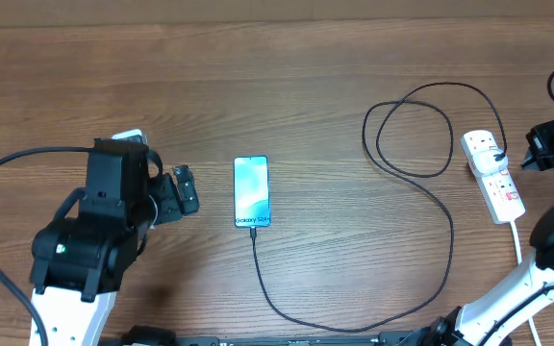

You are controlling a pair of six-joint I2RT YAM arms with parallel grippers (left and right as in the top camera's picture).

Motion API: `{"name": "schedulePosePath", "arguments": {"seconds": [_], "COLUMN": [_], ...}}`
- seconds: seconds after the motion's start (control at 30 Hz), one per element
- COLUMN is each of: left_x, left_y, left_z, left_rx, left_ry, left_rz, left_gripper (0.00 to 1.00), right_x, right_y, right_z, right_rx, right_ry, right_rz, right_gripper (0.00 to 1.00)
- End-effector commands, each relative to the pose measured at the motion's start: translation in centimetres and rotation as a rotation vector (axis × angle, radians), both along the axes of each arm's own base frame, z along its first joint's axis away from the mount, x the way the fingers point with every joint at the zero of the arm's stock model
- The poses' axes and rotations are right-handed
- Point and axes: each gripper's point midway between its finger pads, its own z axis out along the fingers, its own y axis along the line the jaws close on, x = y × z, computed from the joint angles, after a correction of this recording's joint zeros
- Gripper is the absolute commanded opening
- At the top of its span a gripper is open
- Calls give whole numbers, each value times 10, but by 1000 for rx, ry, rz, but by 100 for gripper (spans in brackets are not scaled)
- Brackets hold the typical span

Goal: Plug charger to phone and switch on socket
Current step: 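Move the right gripper to the power strip's first orange switch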

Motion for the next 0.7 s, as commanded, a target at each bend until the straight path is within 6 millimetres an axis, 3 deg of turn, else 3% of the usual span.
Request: {"name": "schedulePosePath", "arguments": {"seconds": [0.0, 0.07, 0.17, 0.23, 0.53, 0.6, 0.67], "left_x": [4, 6, 10, 13, 25, 42, 45], "left_y": [0, 0, 37, 45, 39, 24, 8], "left_z": [-9, -13, -14, -17, -44, -50, -58], "left_rx": [12, 16, 329, 395, 396, 309, 242], "left_ry": [32, 49, 80, 106, 206, 166, 182], "left_rz": [14, 14, -44, -56, -83, -83, -147], "left_gripper": [100, 100, 100, 100, 100, 99, 100], "right_x": [7, 8, 7, 6, 9, 8, 8], "right_y": [-4, -5, -5, -4, -5, -5, -5], "right_z": [-2, -3, -4, -4, -4, -5, -5], "right_rx": [-19, -21, -17, -16, -19, -18, -19], "right_ry": [-12, -14, -6, -4, -15, -10, -10], "right_rz": [31, 25, 26, 26, 22, 26, 32], "right_gripper": [4, 4, 4, 4, 4, 4, 4]}}
